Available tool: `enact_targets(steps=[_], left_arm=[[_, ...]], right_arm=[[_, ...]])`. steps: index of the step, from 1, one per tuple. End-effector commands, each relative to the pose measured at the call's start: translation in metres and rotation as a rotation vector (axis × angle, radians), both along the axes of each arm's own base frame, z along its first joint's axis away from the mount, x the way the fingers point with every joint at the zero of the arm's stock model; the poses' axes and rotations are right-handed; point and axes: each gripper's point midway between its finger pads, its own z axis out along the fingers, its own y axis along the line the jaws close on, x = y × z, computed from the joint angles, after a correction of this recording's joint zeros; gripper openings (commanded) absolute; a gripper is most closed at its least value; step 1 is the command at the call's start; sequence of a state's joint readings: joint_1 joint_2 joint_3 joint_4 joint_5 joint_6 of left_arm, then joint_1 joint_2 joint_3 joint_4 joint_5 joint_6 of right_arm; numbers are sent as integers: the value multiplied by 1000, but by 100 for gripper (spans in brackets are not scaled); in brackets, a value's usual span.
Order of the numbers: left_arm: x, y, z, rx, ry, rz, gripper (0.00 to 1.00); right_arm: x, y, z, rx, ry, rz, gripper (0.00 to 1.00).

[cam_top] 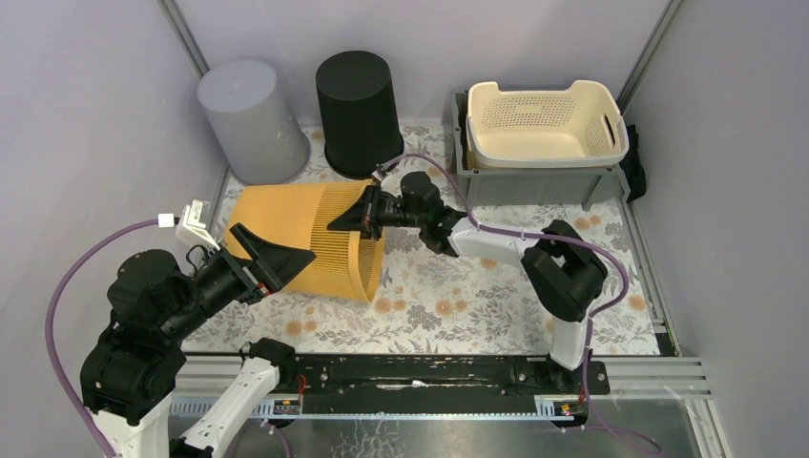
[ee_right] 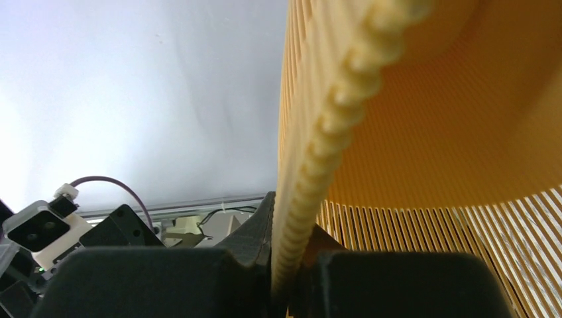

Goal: Turn the large container upside down
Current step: Turn the container upside down at the center of the board.

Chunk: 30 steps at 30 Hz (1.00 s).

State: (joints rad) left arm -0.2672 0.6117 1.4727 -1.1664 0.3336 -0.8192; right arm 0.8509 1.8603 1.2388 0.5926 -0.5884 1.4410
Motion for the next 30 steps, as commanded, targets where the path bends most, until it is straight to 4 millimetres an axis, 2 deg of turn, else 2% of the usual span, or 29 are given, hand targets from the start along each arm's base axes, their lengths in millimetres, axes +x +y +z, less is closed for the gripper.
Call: enact_targets(steps=[1, 8, 13, 18, 19, 23, 30], left_arm=[[-4, -1, 7, 9, -40, -24, 100], [-5, 1, 12, 26, -47, -23, 100], [-6, 1, 14, 29, -46, -24, 100], [-6, 2, 15, 32, -43, -22, 100], [-6, 2, 15, 34, -41, -21, 100], [-7, 3, 13, 42, -35, -18, 100], [-4, 3, 9, 50, -23, -14, 100]], right_arm=[[5, 10, 73, 249, -104, 21, 0], [19, 20, 121, 449, -201, 8, 0], [32, 27, 147, 632, -276, -10, 0], [47, 31, 161, 799, -349, -55, 0], [52, 35, 153, 815, -350, -65, 0], [62, 39, 146, 897, -390, -96, 0], [55, 50, 121, 985, -436, -100, 0]])
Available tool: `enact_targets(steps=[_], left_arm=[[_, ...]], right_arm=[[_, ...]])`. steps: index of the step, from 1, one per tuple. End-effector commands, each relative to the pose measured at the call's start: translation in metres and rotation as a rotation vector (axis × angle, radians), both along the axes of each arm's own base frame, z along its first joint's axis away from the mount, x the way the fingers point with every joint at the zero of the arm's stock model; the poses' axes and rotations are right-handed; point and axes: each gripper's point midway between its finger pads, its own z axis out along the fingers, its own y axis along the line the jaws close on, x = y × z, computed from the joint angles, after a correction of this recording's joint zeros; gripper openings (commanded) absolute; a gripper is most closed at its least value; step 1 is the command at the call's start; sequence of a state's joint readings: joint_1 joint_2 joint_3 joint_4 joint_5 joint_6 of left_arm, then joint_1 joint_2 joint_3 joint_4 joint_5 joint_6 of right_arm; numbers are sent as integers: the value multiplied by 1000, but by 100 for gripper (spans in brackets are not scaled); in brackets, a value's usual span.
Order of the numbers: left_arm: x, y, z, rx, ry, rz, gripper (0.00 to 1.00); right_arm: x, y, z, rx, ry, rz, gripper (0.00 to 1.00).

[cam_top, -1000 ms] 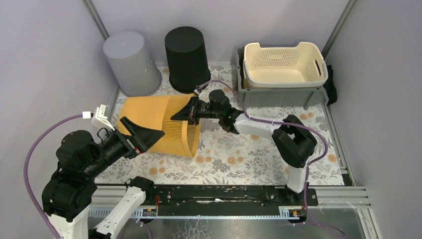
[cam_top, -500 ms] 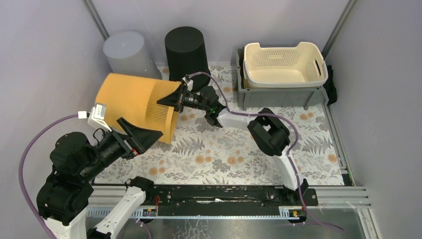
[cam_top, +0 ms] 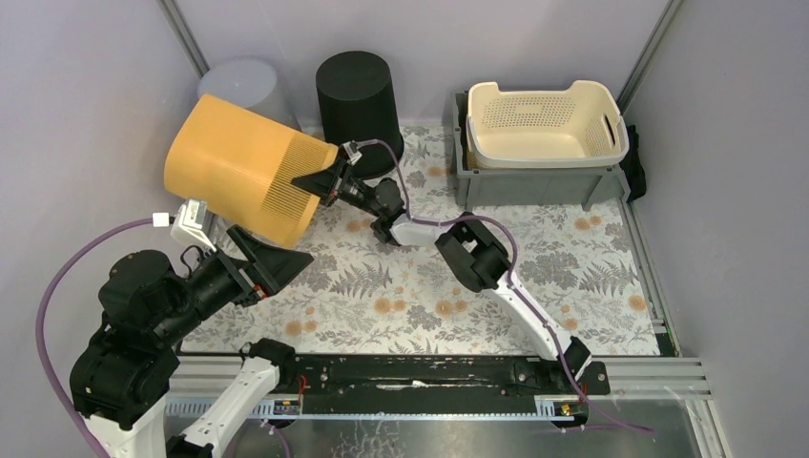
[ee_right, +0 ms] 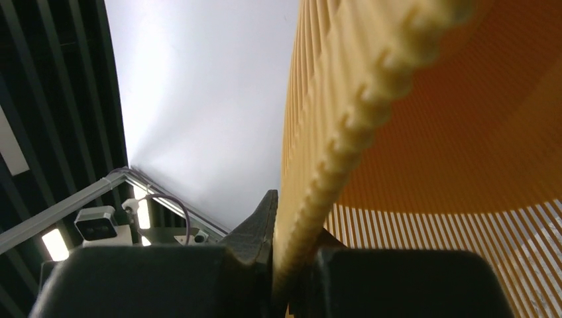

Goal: Turn the large container upside down
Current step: Turn the container upside down at the center of the board.

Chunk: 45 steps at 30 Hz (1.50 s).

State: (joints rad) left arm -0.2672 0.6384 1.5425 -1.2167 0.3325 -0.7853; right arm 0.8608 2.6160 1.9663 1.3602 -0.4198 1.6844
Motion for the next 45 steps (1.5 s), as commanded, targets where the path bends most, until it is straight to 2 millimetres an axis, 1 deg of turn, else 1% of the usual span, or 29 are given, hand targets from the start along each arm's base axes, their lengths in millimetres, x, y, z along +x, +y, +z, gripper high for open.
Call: enact_targets(steps=[1, 4, 7, 8, 10, 13, 15, 18, 23, 27, 30, 34, 39, 42, 45], left_arm=[[2, 0, 0, 22, -7, -6, 100], [3, 0, -1, 23, -4, -7, 100], [4, 0, -2, 23, -2, -7, 100], [5, 0, -2, 24, 1, -6, 100], [5, -1, -2, 22, 1, -8, 100], [6, -1, -3, 20, 3, -8, 100], [6, -2, -3, 19, 3, -10, 100], [7, -2, -2, 17, 2, -11, 100], [8, -3, -3, 16, 6, -13, 100], [8, -3, -3, 15, 6, -13, 100], [9, -3, -4, 16, 8, -13, 100], [9, -4, -4, 12, 7, -17, 100], [10, -5, -4, 7, 6, -19, 100], [11, -6, -4, 6, 8, -20, 100], [11, -6, -5, 3, 9, -21, 100]], right_arm=[[-42, -35, 81, 338, -229, -37, 0], [-45, -31, 57, 298, -216, -46, 0], [-49, -26, 38, 241, -205, -36, 0], [-49, -25, 33, 228, -199, -34, 2], [-51, -25, 24, 198, -184, -30, 9], [-53, -27, 11, 152, -168, -36, 10], [-55, -27, 1, 126, -152, -30, 17], [-58, -28, -7, 98, -146, -18, 26], [-58, -32, -24, 51, -111, -15, 33], [-56, -36, -40, 11, -81, -21, 30], [-56, -40, -47, -11, -67, -27, 28], [-56, -45, -54, -37, -51, -30, 28], [-53, -56, -67, -79, -26, -51, 28], [-54, -60, -74, -99, -12, -53, 31], [-53, -63, -80, -114, -1, -57, 31]])
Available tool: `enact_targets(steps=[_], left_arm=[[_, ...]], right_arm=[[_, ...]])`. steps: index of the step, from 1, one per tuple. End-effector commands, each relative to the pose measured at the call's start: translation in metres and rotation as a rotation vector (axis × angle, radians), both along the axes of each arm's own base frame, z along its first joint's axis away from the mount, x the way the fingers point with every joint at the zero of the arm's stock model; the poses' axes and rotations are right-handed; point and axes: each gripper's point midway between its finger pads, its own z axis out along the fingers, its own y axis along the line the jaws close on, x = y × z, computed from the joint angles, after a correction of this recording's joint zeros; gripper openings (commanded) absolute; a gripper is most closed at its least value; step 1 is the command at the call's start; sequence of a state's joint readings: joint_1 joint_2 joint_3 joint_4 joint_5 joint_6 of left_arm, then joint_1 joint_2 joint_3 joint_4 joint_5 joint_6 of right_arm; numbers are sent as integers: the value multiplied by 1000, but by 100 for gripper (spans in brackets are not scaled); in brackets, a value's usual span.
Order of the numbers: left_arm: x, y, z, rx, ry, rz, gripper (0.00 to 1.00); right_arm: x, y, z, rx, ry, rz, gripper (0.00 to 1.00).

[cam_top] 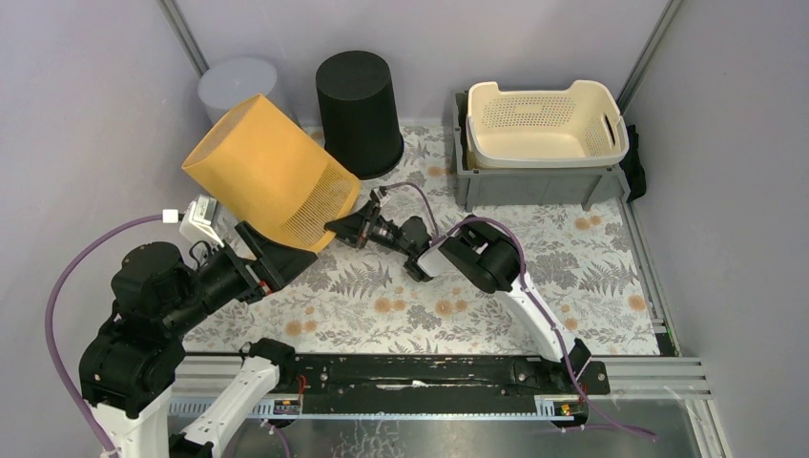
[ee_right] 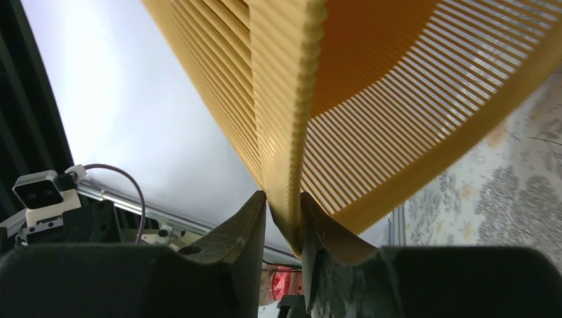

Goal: Turn the large container upside down
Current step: Turn the container upside down at the center of the board.

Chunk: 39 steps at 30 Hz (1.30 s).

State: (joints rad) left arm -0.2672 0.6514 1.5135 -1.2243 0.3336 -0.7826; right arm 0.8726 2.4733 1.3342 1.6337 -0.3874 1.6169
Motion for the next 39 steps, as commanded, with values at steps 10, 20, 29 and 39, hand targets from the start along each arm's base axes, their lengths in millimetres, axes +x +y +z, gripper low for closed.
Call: enact_targets(steps=[10, 20, 29, 39], left_arm=[[4, -4, 4, -16, -33, -16, 100], [4, -4, 3, -19, -32, -18, 100], [4, -5, 1, -22, -31, -18, 100], [3, -4, 1, -23, -31, -17, 100]], right_arm=[[-8, -18, 16, 21, -74, -7, 32], [-9, -21, 11, 8, -63, -5, 34], [-10, -24, -2, -18, -27, -4, 39], [-8, -30, -35, -122, 67, -28, 46]])
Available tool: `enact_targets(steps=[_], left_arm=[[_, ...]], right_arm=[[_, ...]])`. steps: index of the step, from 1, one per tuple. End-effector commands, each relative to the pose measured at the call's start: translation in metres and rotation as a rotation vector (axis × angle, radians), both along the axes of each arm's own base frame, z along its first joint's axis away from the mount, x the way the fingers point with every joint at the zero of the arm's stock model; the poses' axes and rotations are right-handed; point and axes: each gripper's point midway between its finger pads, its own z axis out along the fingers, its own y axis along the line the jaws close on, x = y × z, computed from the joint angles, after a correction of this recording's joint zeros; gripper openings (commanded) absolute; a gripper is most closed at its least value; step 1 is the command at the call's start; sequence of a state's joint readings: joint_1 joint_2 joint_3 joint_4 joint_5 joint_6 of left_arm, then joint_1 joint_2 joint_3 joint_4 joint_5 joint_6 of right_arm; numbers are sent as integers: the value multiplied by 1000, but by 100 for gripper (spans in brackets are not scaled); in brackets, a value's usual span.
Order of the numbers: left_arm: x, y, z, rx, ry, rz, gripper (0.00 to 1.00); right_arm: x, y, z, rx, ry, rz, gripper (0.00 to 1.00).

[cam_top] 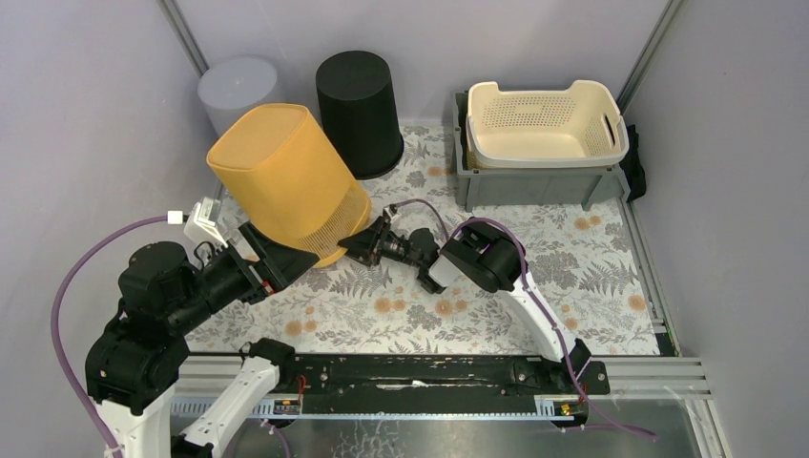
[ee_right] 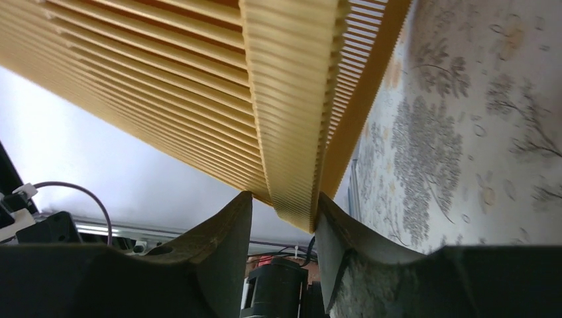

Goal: Turn the large container upside down
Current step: Turn the container upside down at the center of the board.

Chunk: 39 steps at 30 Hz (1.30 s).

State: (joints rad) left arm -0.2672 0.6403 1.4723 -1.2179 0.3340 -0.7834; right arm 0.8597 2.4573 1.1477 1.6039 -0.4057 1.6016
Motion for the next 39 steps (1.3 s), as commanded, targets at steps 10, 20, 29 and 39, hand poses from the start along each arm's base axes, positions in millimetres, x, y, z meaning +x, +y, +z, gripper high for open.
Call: enact_targets(steps=[10, 20, 29, 39], left_arm=[[1, -4, 10, -30, -52, -16, 100], [2, -5, 9, -30, -51, -19, 100], [4, -5, 7, -33, -48, -18, 100], [7, -7, 5, -34, -45, -25, 100]], right_arm=[[7, -12, -9, -127, 41, -58, 50], [5, -15, -26, -235, 77, -56, 55], [-5, -25, -51, -434, 127, -36, 60], [-19, -37, -48, -512, 105, 1, 61]])
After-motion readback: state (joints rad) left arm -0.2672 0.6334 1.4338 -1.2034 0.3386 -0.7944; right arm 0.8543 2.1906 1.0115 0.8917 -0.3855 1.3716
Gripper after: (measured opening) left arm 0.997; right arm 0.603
